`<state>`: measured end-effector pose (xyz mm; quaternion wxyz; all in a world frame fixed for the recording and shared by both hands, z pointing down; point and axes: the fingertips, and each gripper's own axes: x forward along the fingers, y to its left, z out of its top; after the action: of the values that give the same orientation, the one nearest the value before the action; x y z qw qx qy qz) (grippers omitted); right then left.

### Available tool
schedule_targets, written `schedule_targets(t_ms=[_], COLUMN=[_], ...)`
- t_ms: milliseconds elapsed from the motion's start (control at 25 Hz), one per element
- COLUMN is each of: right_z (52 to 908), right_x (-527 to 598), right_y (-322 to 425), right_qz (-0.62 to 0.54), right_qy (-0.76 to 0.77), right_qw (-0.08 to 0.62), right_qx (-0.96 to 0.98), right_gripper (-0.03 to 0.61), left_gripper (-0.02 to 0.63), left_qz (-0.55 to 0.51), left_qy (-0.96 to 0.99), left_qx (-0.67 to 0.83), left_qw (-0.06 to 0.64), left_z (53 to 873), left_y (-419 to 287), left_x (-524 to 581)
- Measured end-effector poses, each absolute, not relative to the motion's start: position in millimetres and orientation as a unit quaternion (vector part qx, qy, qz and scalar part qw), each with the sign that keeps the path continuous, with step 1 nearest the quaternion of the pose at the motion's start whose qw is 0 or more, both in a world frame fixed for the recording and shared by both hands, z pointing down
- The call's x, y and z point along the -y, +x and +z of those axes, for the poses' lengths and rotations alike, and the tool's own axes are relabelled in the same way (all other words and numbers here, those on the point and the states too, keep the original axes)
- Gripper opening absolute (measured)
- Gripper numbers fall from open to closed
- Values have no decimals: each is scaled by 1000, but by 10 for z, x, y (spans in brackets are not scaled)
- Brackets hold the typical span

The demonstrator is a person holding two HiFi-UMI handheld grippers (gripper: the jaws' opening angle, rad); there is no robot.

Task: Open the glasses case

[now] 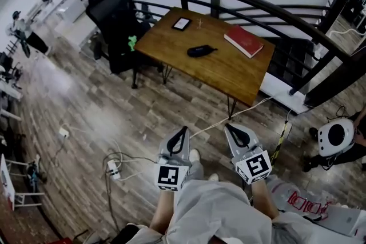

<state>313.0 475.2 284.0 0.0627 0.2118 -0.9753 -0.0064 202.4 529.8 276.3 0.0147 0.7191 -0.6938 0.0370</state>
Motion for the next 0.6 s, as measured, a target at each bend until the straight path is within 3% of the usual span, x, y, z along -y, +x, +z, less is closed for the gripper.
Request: schedule_targets(t_ms=[600], right_z=[3002], right_x=[-3696], right_y=[1988], right_qz=[3], right_qy=[258], right_qw=[93], right_qx=[962], right_gripper=[3], left_gripper=[14], left_qz=[37], left_qy=[757], left_qx=[652], left_qw=[31], left_z=[2939], left_y=[873], left_x=[-4066])
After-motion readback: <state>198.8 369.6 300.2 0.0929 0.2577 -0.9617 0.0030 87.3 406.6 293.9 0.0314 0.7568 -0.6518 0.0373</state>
